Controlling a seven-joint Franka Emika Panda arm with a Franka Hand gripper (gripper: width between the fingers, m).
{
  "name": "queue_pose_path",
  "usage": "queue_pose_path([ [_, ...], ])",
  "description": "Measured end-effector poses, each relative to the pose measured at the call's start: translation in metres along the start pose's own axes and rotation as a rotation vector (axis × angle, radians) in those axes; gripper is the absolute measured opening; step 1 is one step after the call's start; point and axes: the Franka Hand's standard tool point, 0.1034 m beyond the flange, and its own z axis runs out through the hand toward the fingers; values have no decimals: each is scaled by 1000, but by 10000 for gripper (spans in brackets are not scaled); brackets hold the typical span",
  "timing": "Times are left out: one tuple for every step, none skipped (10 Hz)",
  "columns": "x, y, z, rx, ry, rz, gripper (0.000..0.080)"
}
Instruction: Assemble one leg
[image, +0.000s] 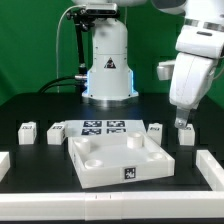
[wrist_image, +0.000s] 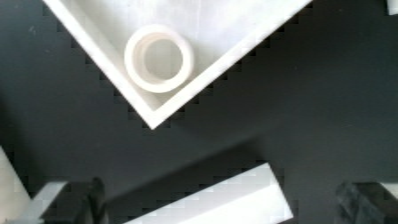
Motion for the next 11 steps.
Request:
queue_pose_path([
  [0,0,0,0,0,0,650],
  [0,0,0,0,0,0,650],
  [0,0,0,0,0,0,650],
  [-1,0,0,0,2,-10,650],
  [-14,-2,5,14,17,-50,650],
  [-34,-7,11,43,29,-55,650],
  [-48,-9,17,69,31,-62,650],
  [-61,-5,22,78,29,-105,650],
  [-71,1,25,82,28,-126,650],
  [-70,0,25,83,28,-111,650],
  [-70,-1,25,83,28,-113,650],
])
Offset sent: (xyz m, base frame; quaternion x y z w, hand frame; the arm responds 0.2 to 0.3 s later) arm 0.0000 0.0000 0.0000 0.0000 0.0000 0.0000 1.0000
